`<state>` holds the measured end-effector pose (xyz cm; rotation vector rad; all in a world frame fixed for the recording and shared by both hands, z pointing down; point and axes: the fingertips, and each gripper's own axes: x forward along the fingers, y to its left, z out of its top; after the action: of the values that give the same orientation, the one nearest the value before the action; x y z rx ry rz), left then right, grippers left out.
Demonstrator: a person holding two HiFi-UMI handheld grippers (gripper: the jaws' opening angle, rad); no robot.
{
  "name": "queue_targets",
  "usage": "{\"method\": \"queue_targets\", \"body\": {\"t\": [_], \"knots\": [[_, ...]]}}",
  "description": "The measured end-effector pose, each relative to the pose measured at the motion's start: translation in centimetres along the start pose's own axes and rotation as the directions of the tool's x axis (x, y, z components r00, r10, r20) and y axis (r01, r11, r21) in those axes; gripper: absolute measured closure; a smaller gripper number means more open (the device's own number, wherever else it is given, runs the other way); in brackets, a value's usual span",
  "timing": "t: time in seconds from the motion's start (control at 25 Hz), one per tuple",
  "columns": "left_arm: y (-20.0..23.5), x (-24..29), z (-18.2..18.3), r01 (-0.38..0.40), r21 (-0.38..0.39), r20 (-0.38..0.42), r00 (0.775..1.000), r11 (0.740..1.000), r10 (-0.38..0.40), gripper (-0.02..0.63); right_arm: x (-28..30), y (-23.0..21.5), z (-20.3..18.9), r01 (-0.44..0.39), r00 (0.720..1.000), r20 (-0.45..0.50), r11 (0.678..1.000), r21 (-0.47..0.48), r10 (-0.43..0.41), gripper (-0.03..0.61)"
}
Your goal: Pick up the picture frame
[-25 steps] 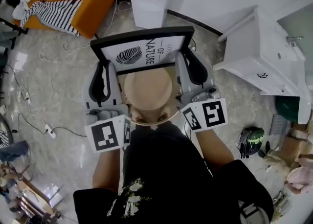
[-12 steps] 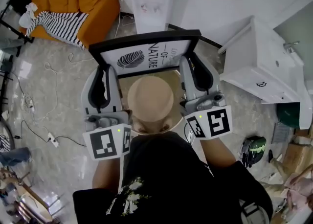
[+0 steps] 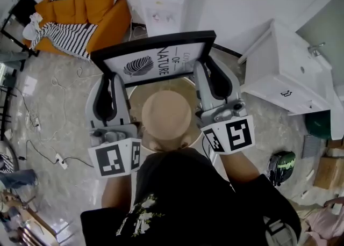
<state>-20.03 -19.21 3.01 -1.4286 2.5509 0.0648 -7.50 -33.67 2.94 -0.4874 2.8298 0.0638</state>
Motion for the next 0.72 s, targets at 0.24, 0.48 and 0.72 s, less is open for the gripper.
{"method": "queue_targets", "body": {"t": [0.24, 0.48, 0.72], "knots": [[-0.1, -0.6, 1.8, 0.000, 0.007, 0.044, 0.999, 1.000, 0.000, 0.539, -0.4, 0.5, 1.8, -0.003, 0.999, 0.040, 1.000, -0.009, 0.004, 0.512], [0.0, -1.1, 3.2, -0.007, 0.012, 0.080, 0.997, 1.000, 0.006, 0.539, -0.7, 0.9, 3.2, -0.006, 0.997, 0.075, 1.000, -0.020, 0.007, 0.512], [0.0, -1.5, 3.8, -0.012, 0.011, 0.094, 0.995, 1.000, 0.011, 0.539, -0.9, 1.2, 4.0, -0.008, 0.996, 0.089, 1.000, -0.029, 0.011, 0.512]]}}
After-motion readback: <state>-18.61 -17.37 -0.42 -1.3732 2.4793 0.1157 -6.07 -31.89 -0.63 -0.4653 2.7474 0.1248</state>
